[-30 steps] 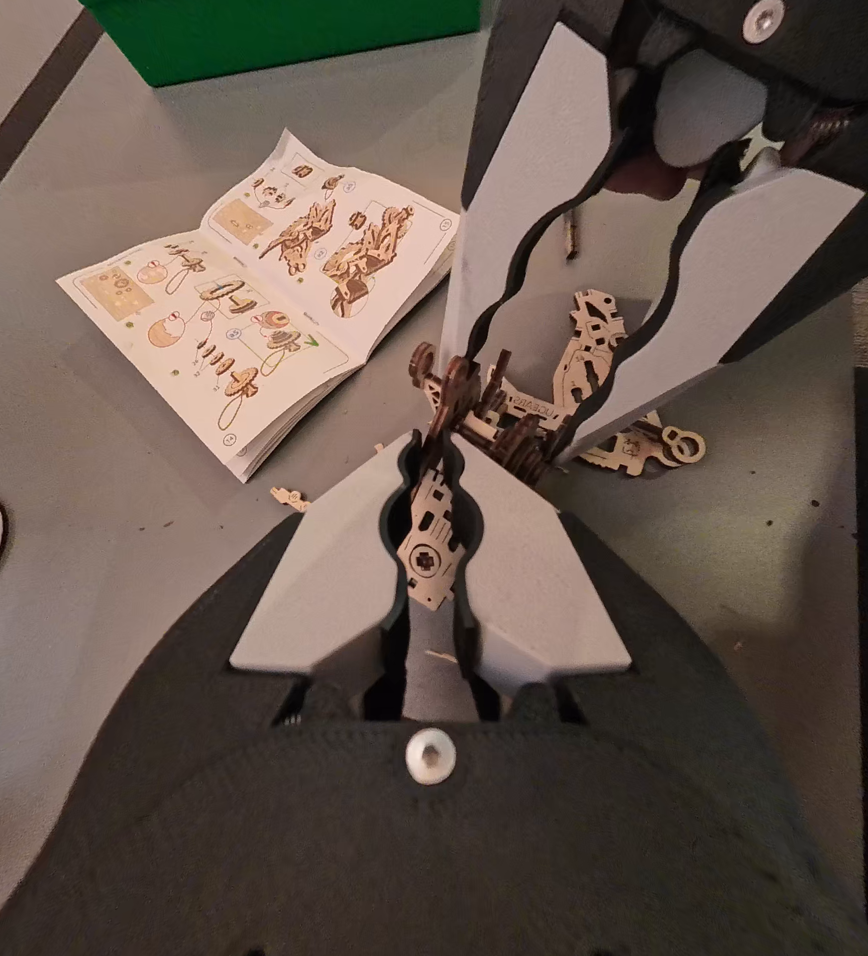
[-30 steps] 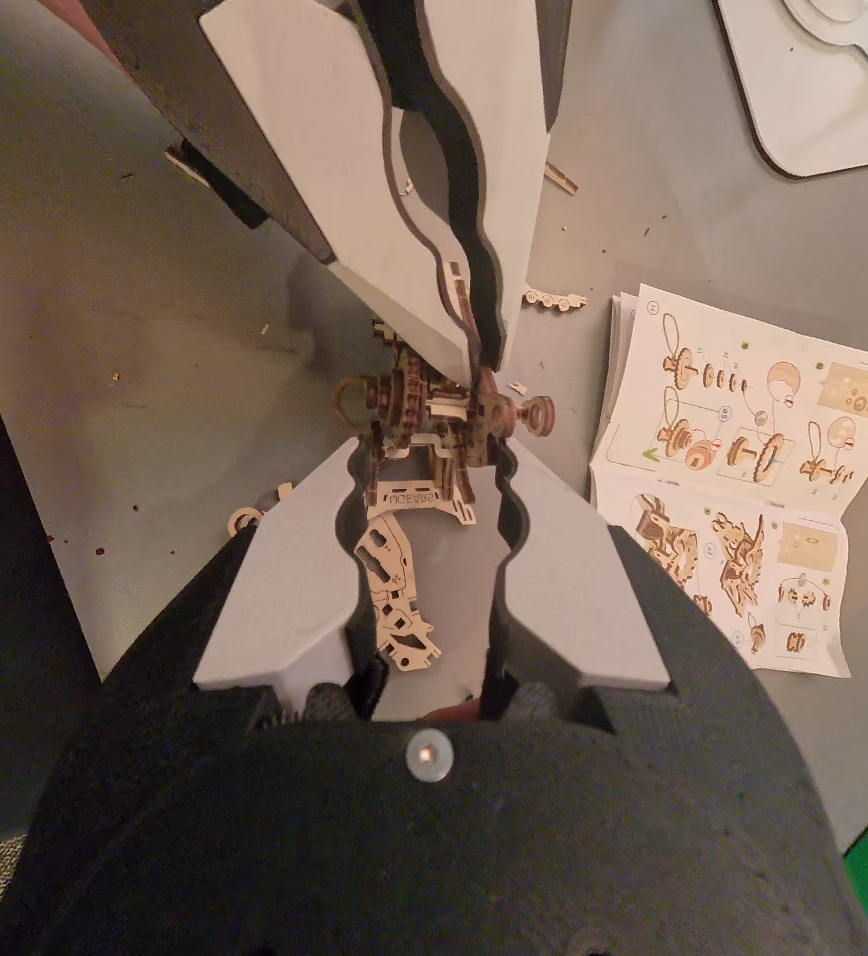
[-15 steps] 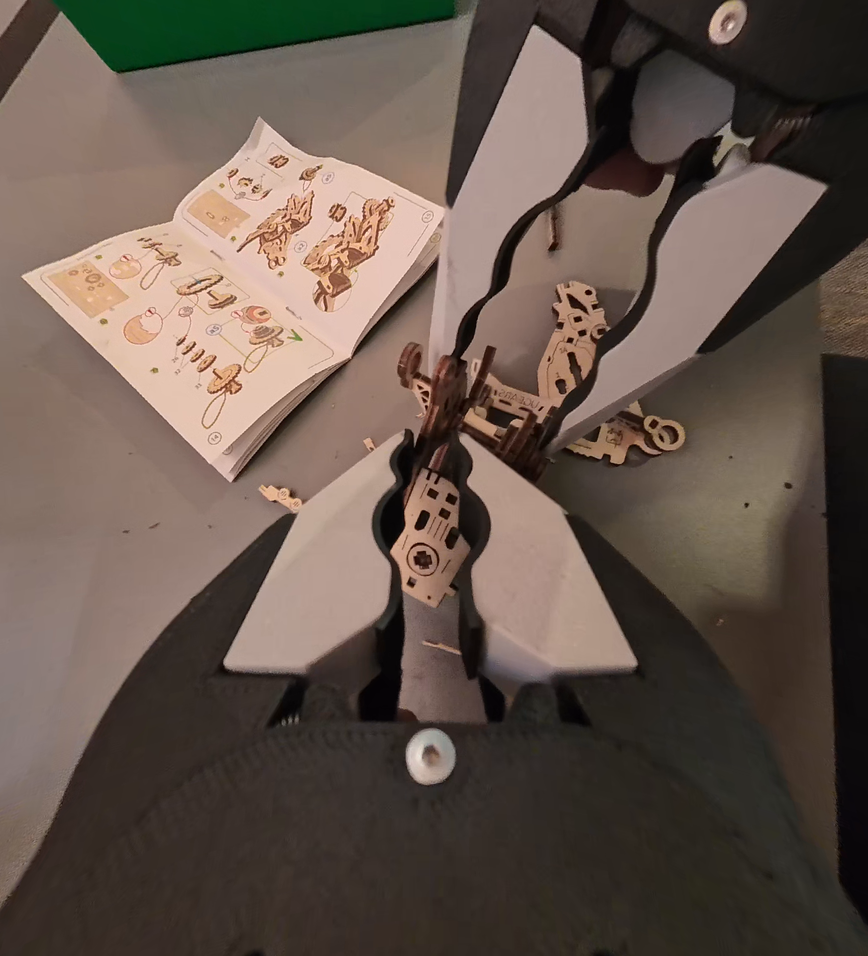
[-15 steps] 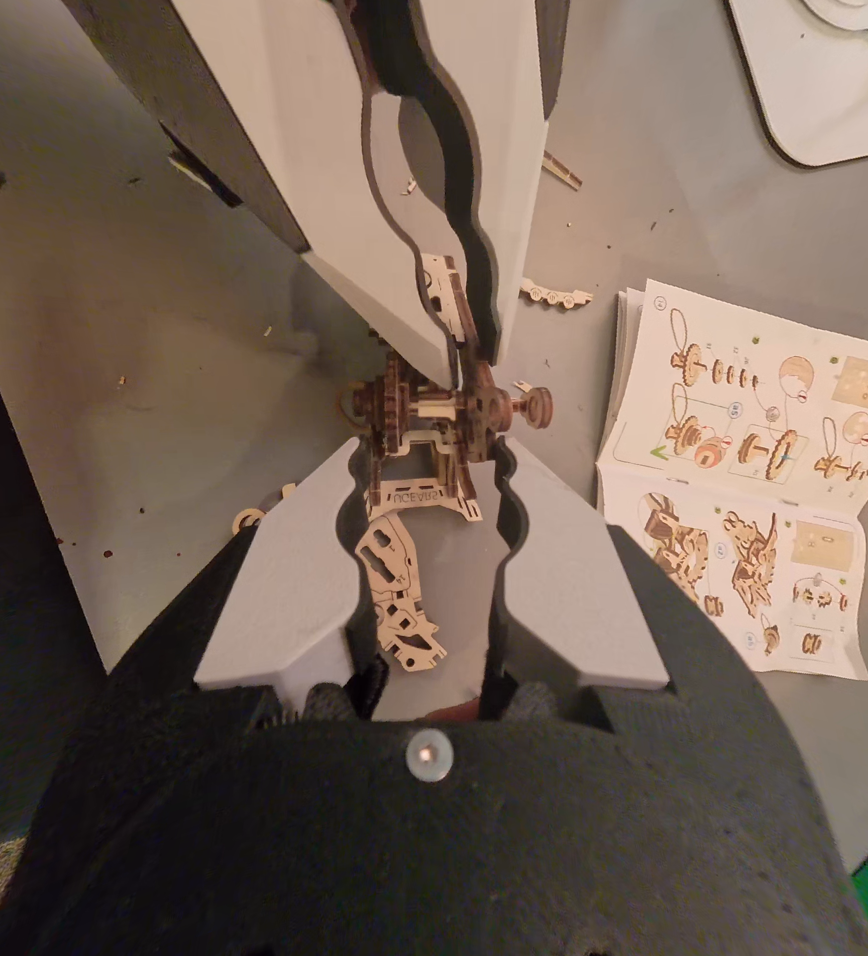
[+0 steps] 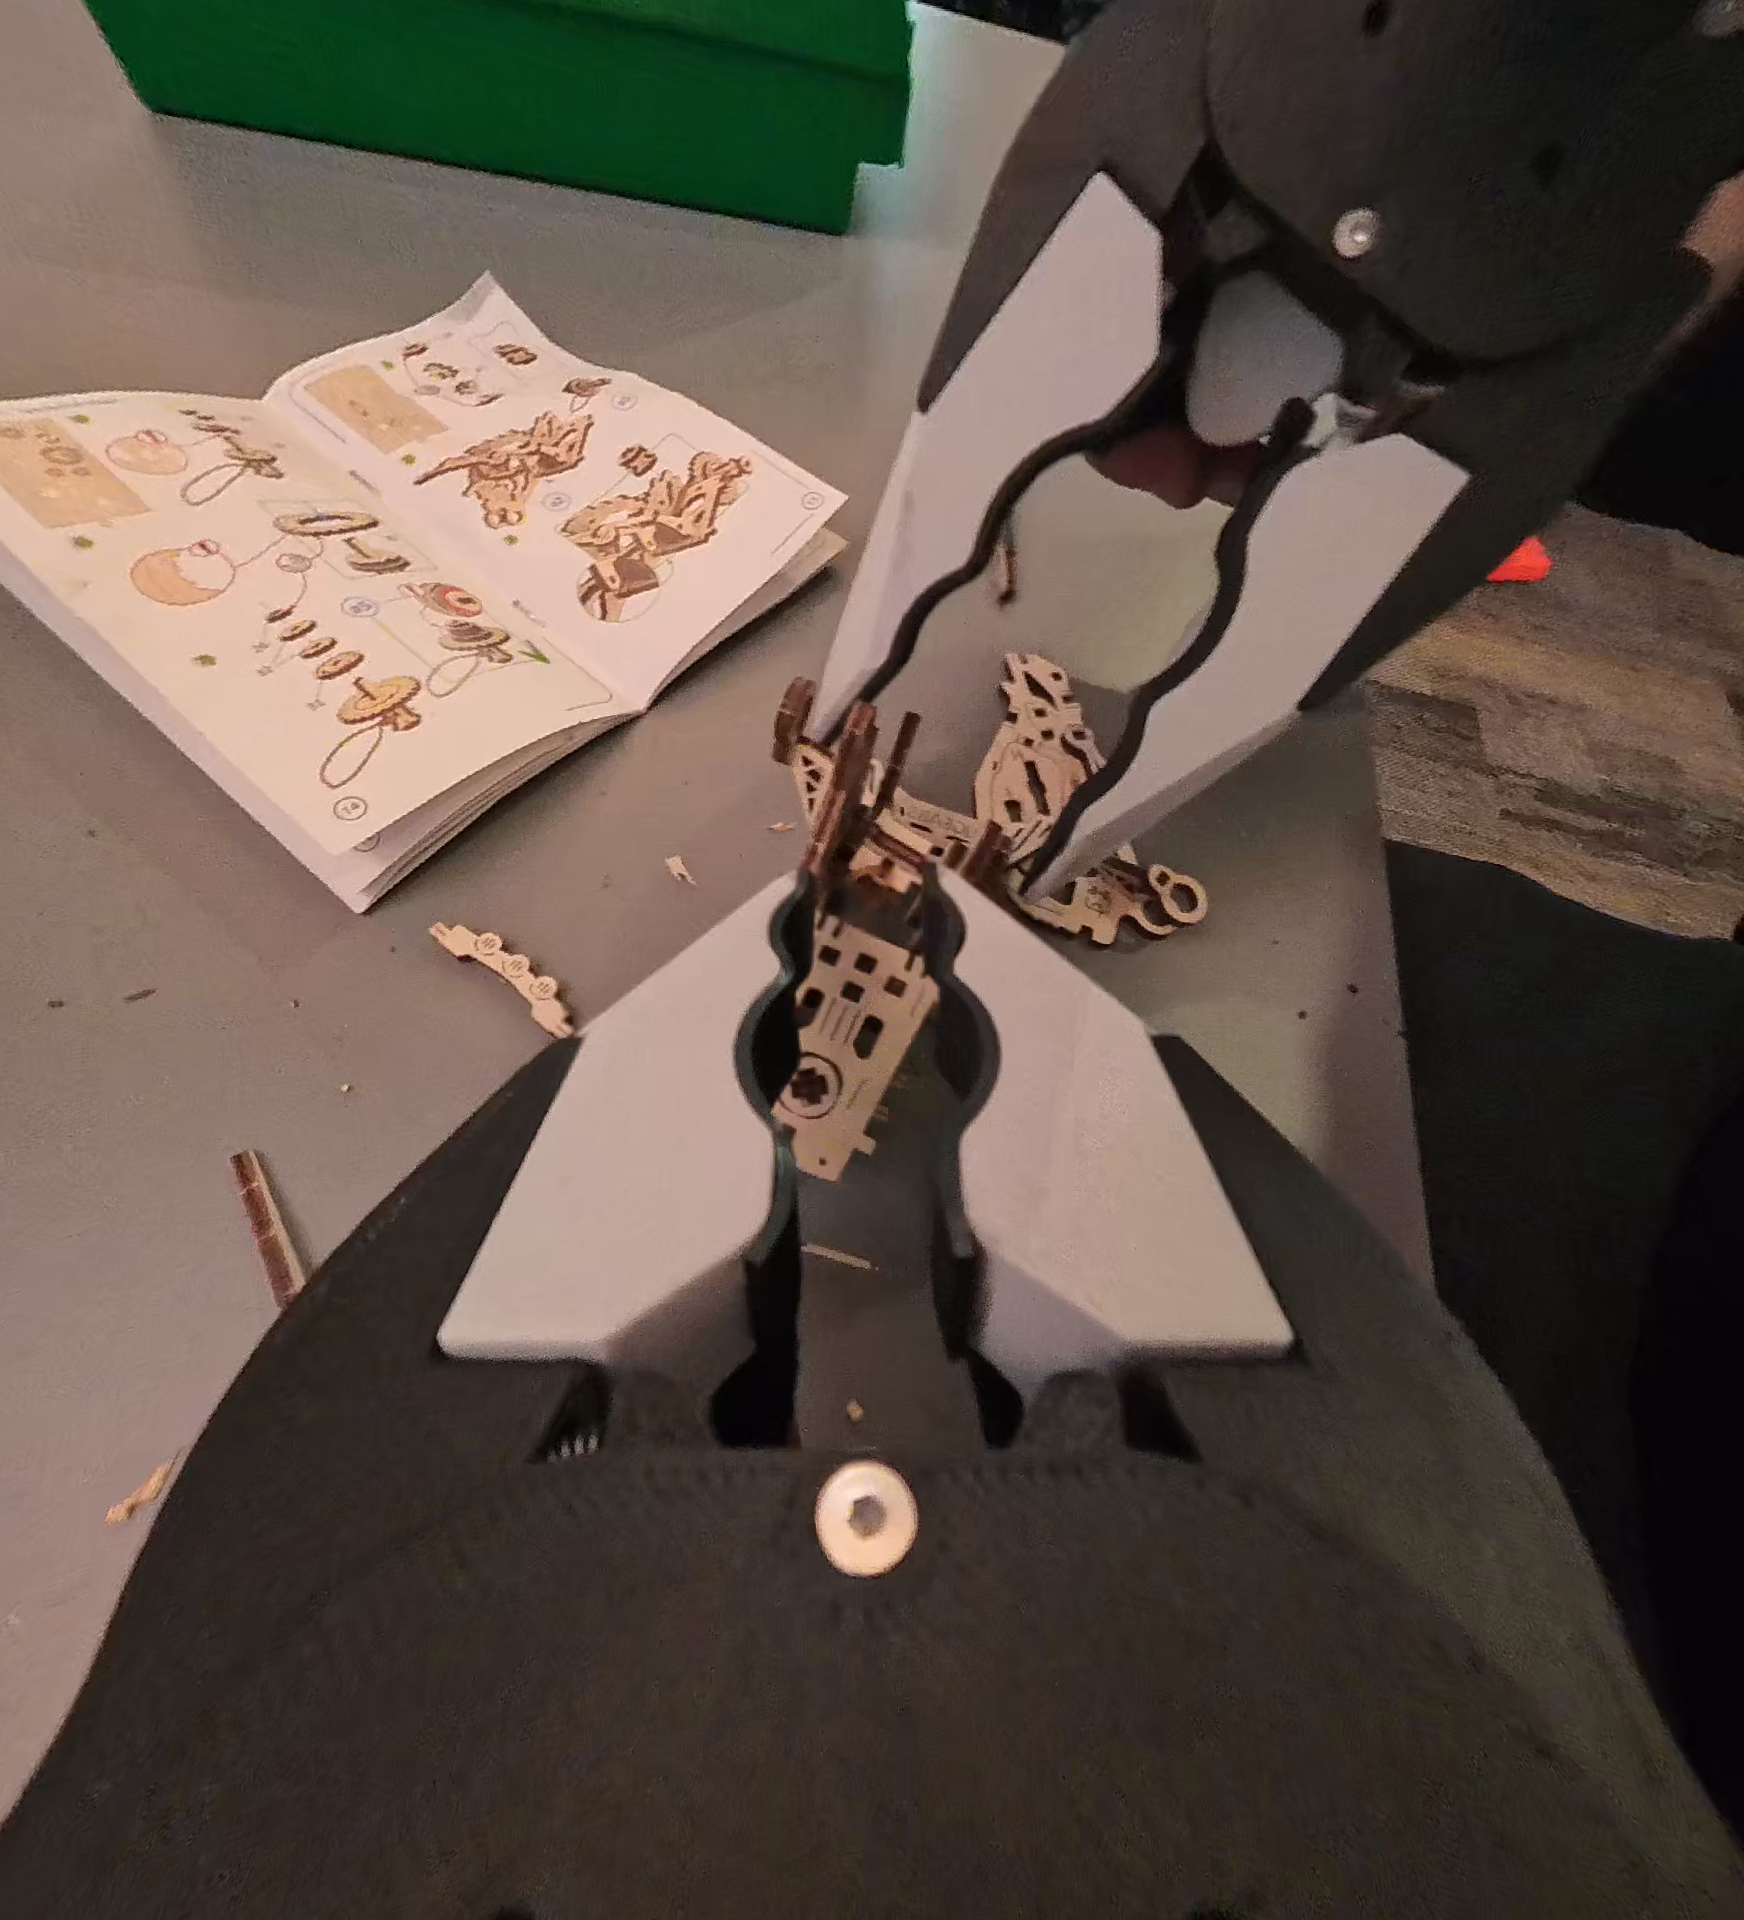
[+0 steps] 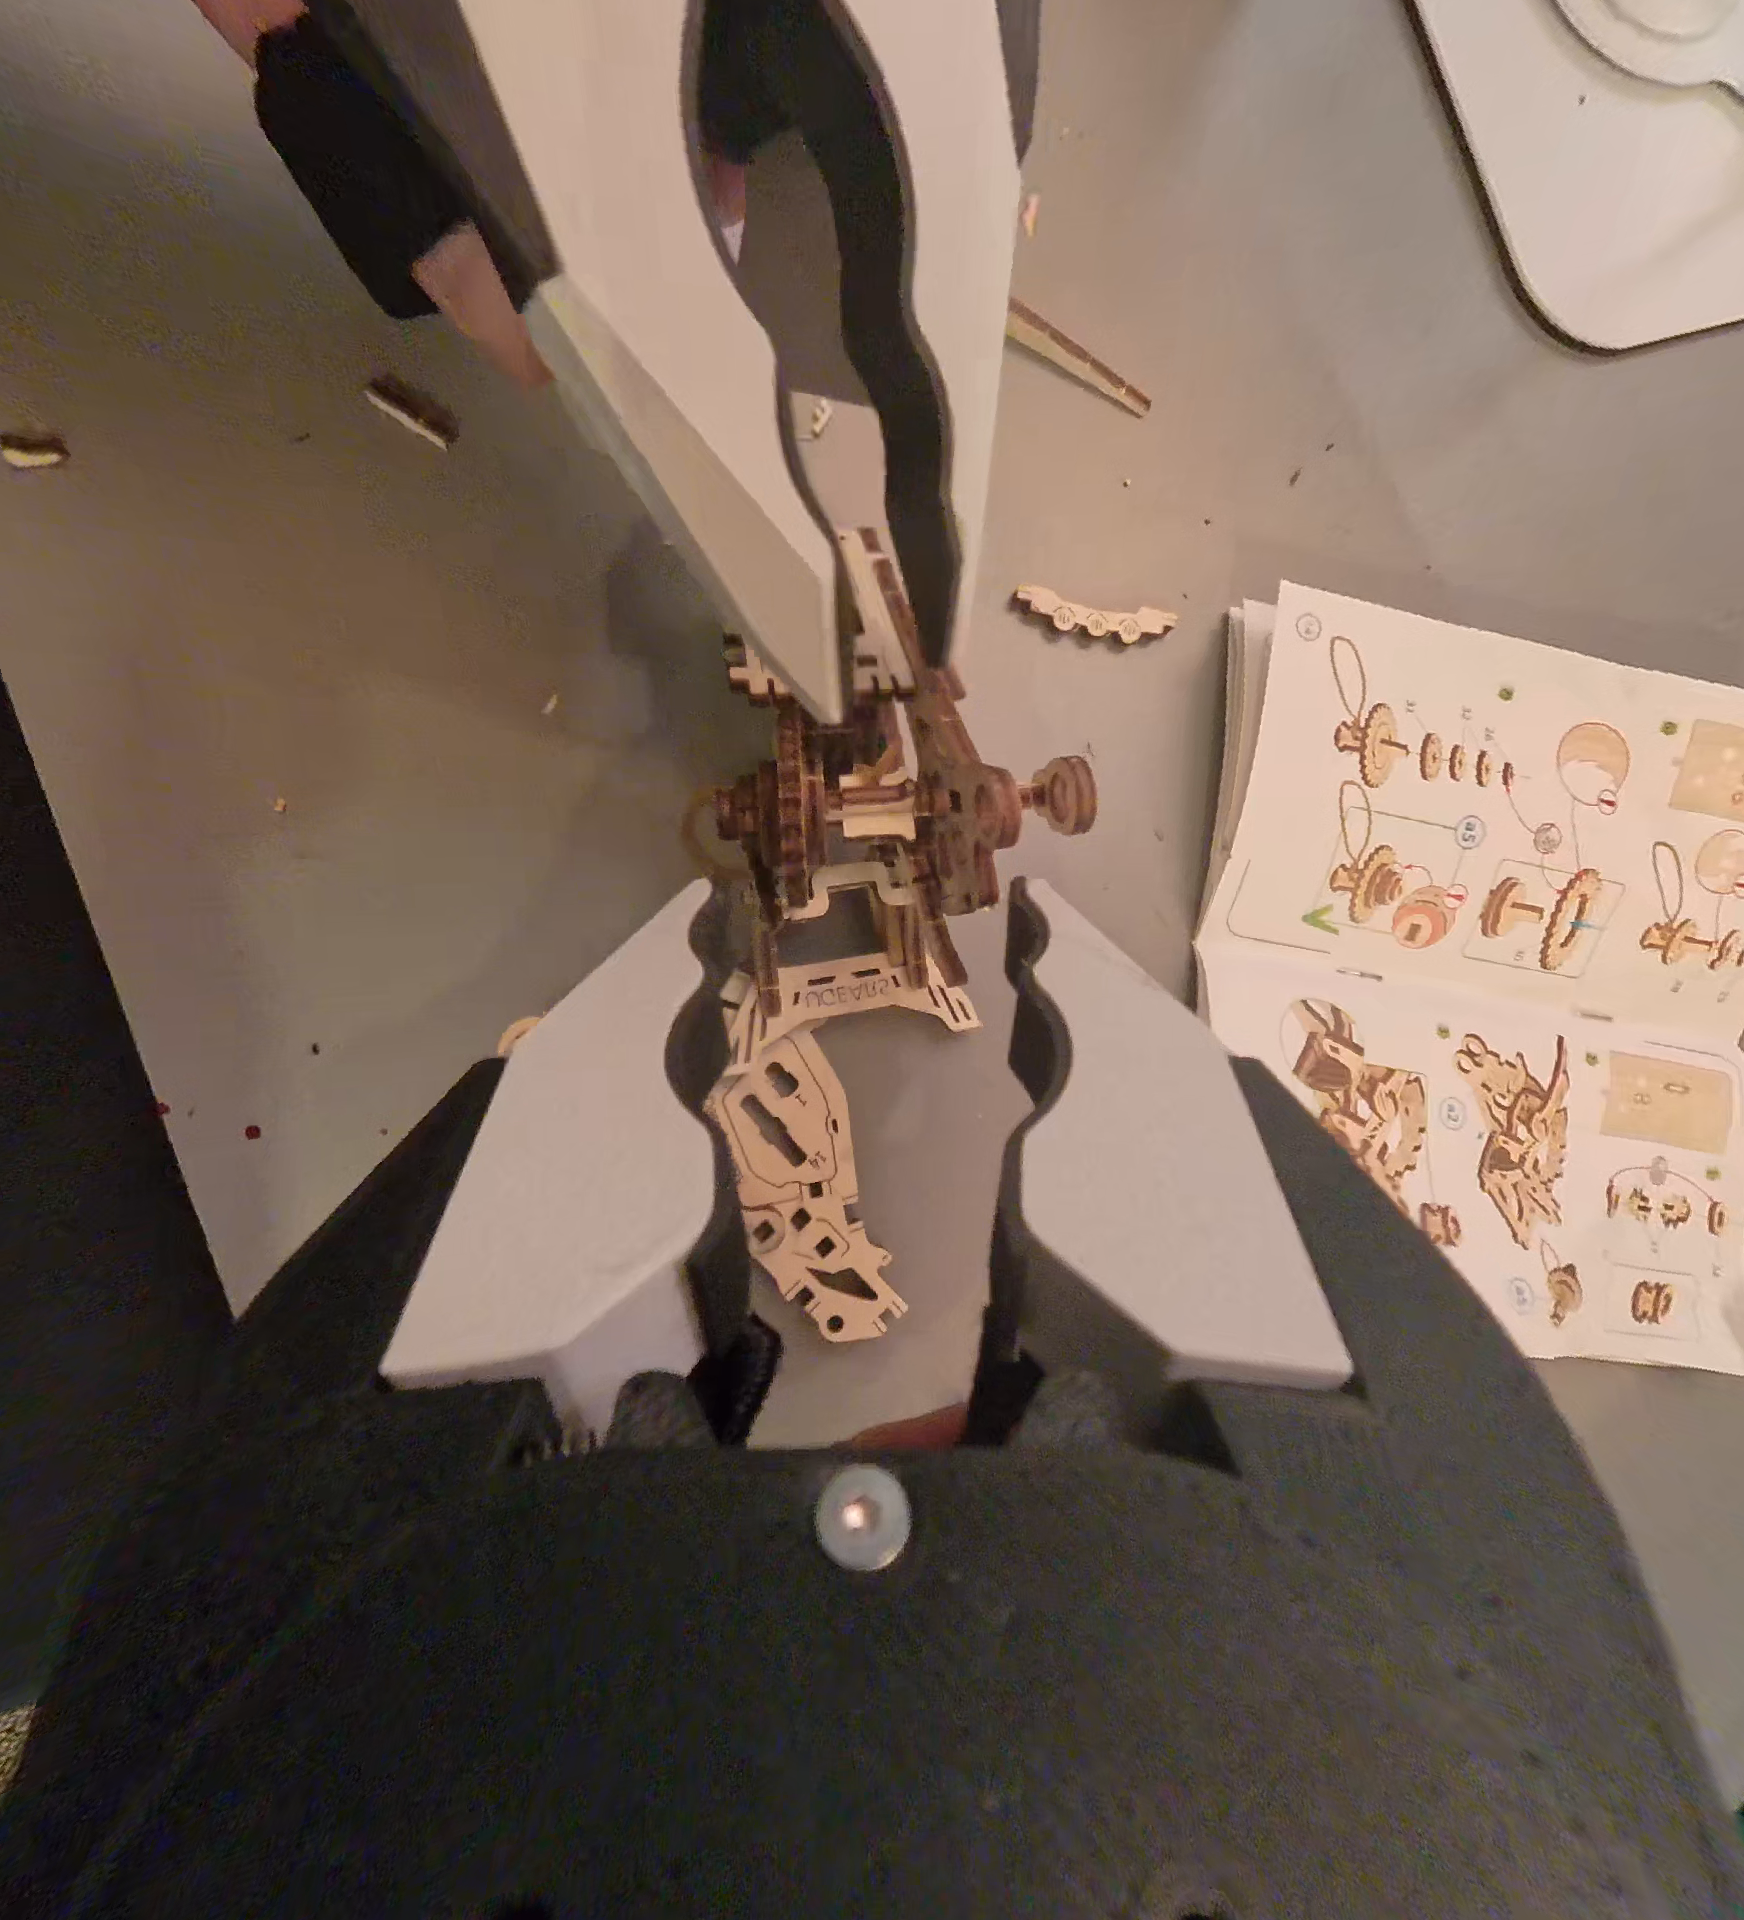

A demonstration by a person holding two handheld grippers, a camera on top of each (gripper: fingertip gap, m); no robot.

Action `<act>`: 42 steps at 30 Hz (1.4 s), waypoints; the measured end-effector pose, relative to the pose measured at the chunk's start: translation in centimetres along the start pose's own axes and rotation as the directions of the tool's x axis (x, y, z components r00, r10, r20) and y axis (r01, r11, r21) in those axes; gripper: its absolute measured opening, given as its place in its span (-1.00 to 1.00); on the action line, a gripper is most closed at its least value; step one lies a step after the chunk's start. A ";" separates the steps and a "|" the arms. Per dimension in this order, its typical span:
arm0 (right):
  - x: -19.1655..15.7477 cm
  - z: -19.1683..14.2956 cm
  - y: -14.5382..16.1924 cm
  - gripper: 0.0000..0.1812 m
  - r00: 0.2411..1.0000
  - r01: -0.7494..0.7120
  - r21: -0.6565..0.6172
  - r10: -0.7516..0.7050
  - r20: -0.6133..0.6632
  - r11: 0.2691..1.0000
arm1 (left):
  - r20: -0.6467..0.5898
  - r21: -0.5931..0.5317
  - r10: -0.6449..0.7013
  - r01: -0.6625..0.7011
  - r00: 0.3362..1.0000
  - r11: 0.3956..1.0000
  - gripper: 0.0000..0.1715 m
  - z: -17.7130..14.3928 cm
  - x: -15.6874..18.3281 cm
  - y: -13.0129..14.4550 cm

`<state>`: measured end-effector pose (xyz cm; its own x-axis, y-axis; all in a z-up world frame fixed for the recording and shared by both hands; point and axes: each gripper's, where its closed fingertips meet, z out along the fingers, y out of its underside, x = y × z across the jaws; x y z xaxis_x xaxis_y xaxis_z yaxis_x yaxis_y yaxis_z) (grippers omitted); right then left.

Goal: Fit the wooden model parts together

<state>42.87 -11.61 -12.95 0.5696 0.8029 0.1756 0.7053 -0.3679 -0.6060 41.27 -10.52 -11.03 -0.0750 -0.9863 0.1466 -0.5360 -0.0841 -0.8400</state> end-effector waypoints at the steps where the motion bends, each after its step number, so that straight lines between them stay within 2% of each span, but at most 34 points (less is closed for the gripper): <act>1: 0.0 0.0 -0.1 -0.45 1.000 -0.001 0.002 0.001 0.004 1.000 | -0.004 -0.005 0.009 -0.009 1.000 1.000 -0.76 -0.1 0.1 0.2; 4: -0.1 0.2 -0.3 -0.44 1.000 -0.004 0.002 0.004 0.019 1.000 | -0.007 -0.049 0.052 -0.052 0.999 0.997 -0.59 0.1 0.3 1.0; 9: 0.3 0.3 -0.3 -0.57 0.998 -0.044 0.013 0.044 0.034 0.999 | 0.020 -0.056 0.091 -0.089 0.996 0.994 -0.51 0.4 0.3 0.9; 21: 0.7 0.3 -0.3 -0.61 0.995 -0.079 -0.001 0.079 0.054 0.997 | 0.031 -0.045 0.046 -0.044 0.998 0.998 -0.50 0.6 -0.2 0.5; 23: 0.7 0.3 -0.3 -0.61 0.995 -0.084 0.001 0.083 0.053 0.996 | 0.027 -0.073 0.079 -0.077 0.996 0.994 -0.52 0.4 -0.4 0.9; 26: 0.7 0.3 -0.4 -0.61 0.995 -0.086 0.004 0.086 0.053 0.996 | -0.019 -0.078 0.081 -0.082 0.997 0.994 -0.43 -0.2 -0.3 0.7; 32: 0.7 0.4 -0.4 -0.60 0.995 -0.083 0.006 0.083 0.058 0.997 | -0.064 -0.180 0.188 -0.197 0.980 0.964 -0.22 0.6 -0.5 1.2; 36: 0.6 0.7 -0.3 -0.58 0.996 -0.072 -0.007 0.072 0.059 0.997 | -0.131 -0.238 0.182 -0.209 0.975 0.948 -0.33 1.4 -0.7 1.8; 42: 0.8 0.7 -0.2 -0.59 0.993 -0.093 0.002 0.093 0.067 0.996 | -0.162 -0.213 0.186 -0.218 0.969 0.952 -0.38 1.9 -0.5 1.7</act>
<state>42.91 -10.61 -13.21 0.6031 0.7949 0.0662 0.6482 -0.4400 -0.6215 41.98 -10.40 -13.50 -0.3088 -0.9485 0.0709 -0.6730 0.1652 -0.7210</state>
